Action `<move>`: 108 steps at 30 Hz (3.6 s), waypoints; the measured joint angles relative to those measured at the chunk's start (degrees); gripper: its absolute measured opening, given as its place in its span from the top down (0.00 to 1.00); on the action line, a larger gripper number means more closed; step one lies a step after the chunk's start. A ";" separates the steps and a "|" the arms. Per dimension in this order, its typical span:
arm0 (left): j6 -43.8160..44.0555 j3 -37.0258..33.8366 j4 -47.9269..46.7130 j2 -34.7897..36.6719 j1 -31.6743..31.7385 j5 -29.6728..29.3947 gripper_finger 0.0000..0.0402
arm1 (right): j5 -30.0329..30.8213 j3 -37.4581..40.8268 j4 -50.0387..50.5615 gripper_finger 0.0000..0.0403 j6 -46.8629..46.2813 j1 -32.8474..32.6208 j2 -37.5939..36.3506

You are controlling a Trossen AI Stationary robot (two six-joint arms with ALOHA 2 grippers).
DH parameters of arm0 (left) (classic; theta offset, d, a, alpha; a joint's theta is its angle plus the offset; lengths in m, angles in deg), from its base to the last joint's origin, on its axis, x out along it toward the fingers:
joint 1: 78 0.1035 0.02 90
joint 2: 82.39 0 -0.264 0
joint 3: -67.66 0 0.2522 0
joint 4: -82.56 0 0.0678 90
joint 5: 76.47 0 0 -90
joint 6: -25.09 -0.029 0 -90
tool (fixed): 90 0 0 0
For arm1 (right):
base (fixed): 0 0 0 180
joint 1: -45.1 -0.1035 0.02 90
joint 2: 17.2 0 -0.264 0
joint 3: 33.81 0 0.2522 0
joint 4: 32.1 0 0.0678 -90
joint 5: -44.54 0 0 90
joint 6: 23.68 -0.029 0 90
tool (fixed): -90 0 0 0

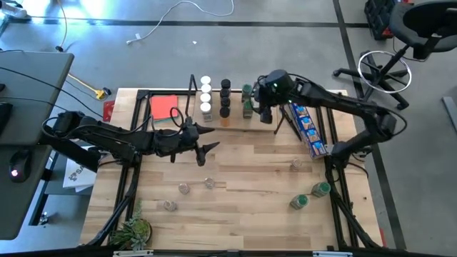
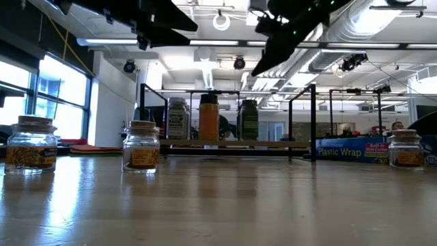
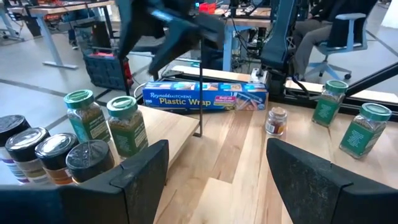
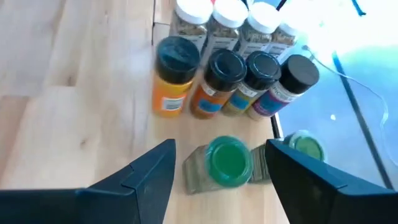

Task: Shelf spices
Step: Put the green seasoning bottle on the shelf aligned with the other green seasoning bottle

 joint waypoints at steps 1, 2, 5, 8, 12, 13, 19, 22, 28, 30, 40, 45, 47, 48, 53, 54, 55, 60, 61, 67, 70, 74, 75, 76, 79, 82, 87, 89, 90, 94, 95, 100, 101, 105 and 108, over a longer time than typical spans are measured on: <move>0.02 0.00 0.00 0.00 0.00 0.00 0.33 | 1.11 1.02 0.20 0.40 -1.11 -0.71 -1.17; 0.01 0.00 -0.02 0.00 0.00 0.00 0.33 | 2.16 2.71 -0.23 0.40 -2.69 -1.30 -2.08; 0.02 0.00 0.01 0.00 -0.04 0.01 0.33 | 7.29 9.50 -4.60 0.40 -10.61 -2.30 -2.57; 0.12 0.00 0.04 0.00 -0.02 0.03 0.33 | 11.64 16.20 -11.00 0.40 -16.96 -3.08 -2.01; 0.33 0.00 0.13 0.00 -0.02 0.04 0.33 | 14.65 22.26 -22.02 0.40 -23.55 -4.43 0.93; 0.46 0.00 0.14 -0.01 -0.02 0.03 0.33 | 15.31 22.86 -23.84 0.40 -24.58 -4.54 1.92; 0.62 0.00 0.35 -0.02 -0.02 0.02 0.33 | 20.96 21.87 -29.22 0.40 -28.34 -4.41 8.69; 0.73 0.00 0.36 -0.02 -0.02 0.03 0.33 | 20.91 20.16 -31.04 0.40 -28.35 -4.45 10.87; 1.05 0.00 0.07 -0.02 -0.02 0.04 0.33 | 20.89 17.88 -31.15 0.40 -29.76 -4.32 13.44; 1.04 0.00 0.10 -0.02 -0.02 0.02 0.33 | 21.12 17.73 -31.83 0.40 -29.84 -4.14 13.43; 1.05 0.00 0.04 -0.02 0.00 0.02 0.33 | 22.97 17.70 -33.15 0.40 -33.23 -3.64 13.42; 1.04 0.00 0.04 -0.02 0.00 0.03 0.33 | 22.99 17.70 -33.29 0.40 -33.62 -3.64 13.42; 1.04 0.00 0.04 -0.02 0.00 0.02 0.33 | 23.50 17.70 -33.58 0.40 -33.32 -3.55 13.42; 1.05 0.00 0.04 -0.02 0.00 0.04 0.33 | 23.65 17.70 -33.64 0.40 -33.03 -3.53 13.40; 1.05 0.00 0.07 -0.02 0.00 0.04 0.33 | 24.03 17.70 -34.72 0.40 -32.25 -2.91 13.40; 1.05 0.00 0.05 -0.02 0.00 0.04 0.33 | 24.04 17.70 -34.95 0.40 -32.11 -2.87 13.40; 1.05 0.00 0.06 -0.02 0.00 0.03 0.33 | 24.06 17.70 -35.20 0.40 -31.72 -2.76 13.40; 1.05 0.00 0.07 -0.02 0.00 0.04 0.33 | 24.05 17.70 -36.16 0.40 -29.54 -2.51 13.38; 1.05 0.00 0.06 -0.02 0.00 0.04 0.33 | 24.05 17.70 -36.09 0.40 -29.19 -2.51 13.29; 1.06 0.00 0.05 -0.02 0.00 0.48 0.33 | 24.03 17.67 -35.12 0.40 -25.33 -3.05 12.07; 1.07 0.00 0.03 -0.02 -0.02 0.50 0.33 | 24.02 17.67 -33.87 0.40 -23.95 -2.99 11.13; 1.09 0.00 0.08 -0.02 -0.02 0.57 0.33 | 23.82 17.61 -33.52 0.40 -22.08 -2.53 10.64; 1.11 0.00 0.05 -0.02 -0.04 0.59 0.33 | 23.79 17.61 -33.43 0.40 -21.86 -2.51 10.64; 1.16 0.00 0.02 -0.02 -0.04 0.59 0.33 | 23.77 17.61 -33.33 0.40 -21.84 -2.51 10.64; 1.60 0.00 0.02 -0.02 -0.02 0.66 0.33 | 23.86 17.61 -32.96 0.42 -21.77 -2.51 10.64; 1.62 0.00 0.00 -0.02 -0.04 0.67 0.33 | 24.34 17.61 -32.99 0.43 -21.77 -2.51 10.64; 1.60 0.00 -0.04 -0.02 -0.03 0.70 0.33 | 26.33 17.61 -32.97 0.44 -21.89 -2.51 10.64; 1.60 0.00 -0.04 -0.02 -0.02 0.70 0.33 | 27.25 17.61 -32.97 0.44 -21.91 -2.51 10.64; 1.60 0.00 -0.04 -0.02 -0.02 0.70 0.33 | 27.36 17.61 -32.99 0.44 -21.95 -2.51 10.64; 1.60 0.00 -0.04 -0.02 -0.03 0.70 0.33 | 27.38 17.61 -32.97 0.44 -22.19 -2.51 10.64; 1.60 0.00 -0.05 -0.02 -0.02 0.70 0.33 | 27.38 17.61 -32.79 0.44 -22.29 -2.51 10.54; 1.57 0.00 -0.20 -0.02 -0.46 0.68 0.33 | 27.39 17.61 -28.78 0.44 -24.85 -3.48 7.57; 1.59 0.00 -0.21 -0.02 -0.60 0.66 0.33 | 27.00 17.61 -27.53 0.44 -24.98 -3.69 6.80; 1.58 0.00 -0.48 -0.02 -1.08 0.52 0.33 | 19.58 17.61 -24.25 0.44 -24.82 -3.84 5.38; 1.57 0.00 -0.47 -0.02 -1.09 0.50 0.33 | 13.23 17.61 -23.45 0.44 -24.75 -3.89 5.63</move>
